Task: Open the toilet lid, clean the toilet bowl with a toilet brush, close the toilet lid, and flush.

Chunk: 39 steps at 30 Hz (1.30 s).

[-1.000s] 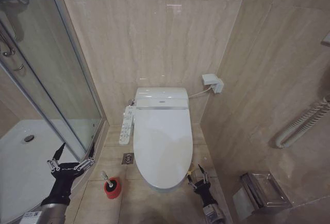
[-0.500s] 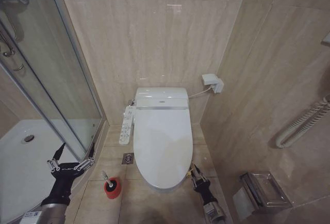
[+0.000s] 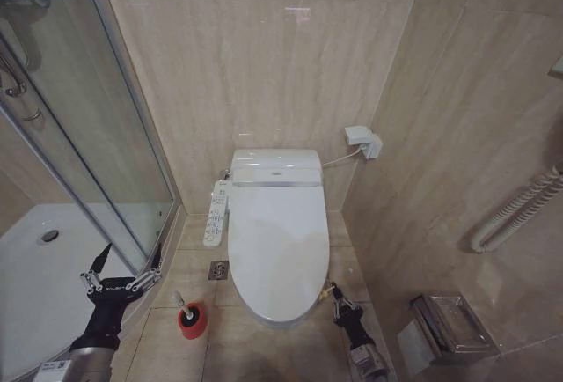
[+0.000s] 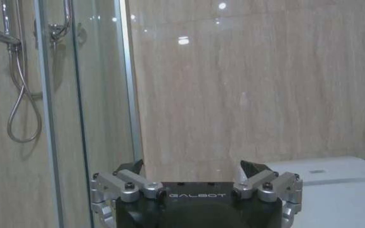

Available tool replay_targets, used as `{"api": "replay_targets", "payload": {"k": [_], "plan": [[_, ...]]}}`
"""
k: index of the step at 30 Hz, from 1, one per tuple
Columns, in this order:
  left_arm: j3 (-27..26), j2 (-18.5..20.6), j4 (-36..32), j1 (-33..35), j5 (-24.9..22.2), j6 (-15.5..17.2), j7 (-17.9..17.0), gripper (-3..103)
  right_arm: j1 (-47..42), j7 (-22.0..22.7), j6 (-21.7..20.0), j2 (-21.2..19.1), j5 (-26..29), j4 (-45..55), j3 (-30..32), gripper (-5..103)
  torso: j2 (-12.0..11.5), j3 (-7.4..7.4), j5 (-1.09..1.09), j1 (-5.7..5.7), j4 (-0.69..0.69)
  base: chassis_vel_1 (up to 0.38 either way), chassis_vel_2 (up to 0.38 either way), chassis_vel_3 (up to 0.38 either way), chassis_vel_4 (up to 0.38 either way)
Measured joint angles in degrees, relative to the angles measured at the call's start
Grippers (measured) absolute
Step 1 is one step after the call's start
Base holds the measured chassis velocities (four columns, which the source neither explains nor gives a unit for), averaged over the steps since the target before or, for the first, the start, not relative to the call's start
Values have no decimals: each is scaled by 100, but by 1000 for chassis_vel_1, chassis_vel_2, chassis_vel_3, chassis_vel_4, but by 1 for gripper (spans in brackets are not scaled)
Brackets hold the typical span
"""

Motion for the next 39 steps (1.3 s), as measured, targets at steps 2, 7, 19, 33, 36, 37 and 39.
{"api": "replay_targets", "payload": {"k": [2,7,19,33,36,37,39], "plan": [[0,0,0,0,0,0,0,100,-26,5,-11,15,57,51,51,0,0,0,0,0,0,0,0,0,0],[0,0,0,0,0,0,0,100,-141,80,-73,78,301,337,282,0,0,0,1,0,0,0,0,0,0],[0,0,0,0,0,0,0,100,-298,251,-300,214,807,1113,553,0,0,0,-1,0,-1,0,0,0,0],[0,0,0,0,0,0,0,100,-374,422,-876,393,1466,2828,713,0,0,0,-2,0,-1,0,0,0,0],[0,0,0,0,0,0,0,100,-247,436,-956,441,1580,2907,745,0,0,0,-2,0,0,0,0,0,0],[0,0,0,0,0,0,0,100,-162,455,-1016,467,1658,2940,759,0,0,0,-2,0,0,0,0,0,0],[0,0,0,0,0,0,0,100,-73,462,-1084,486,1754,2973,773,0,0,0,-2,0,1,0,0,0,0]]}}
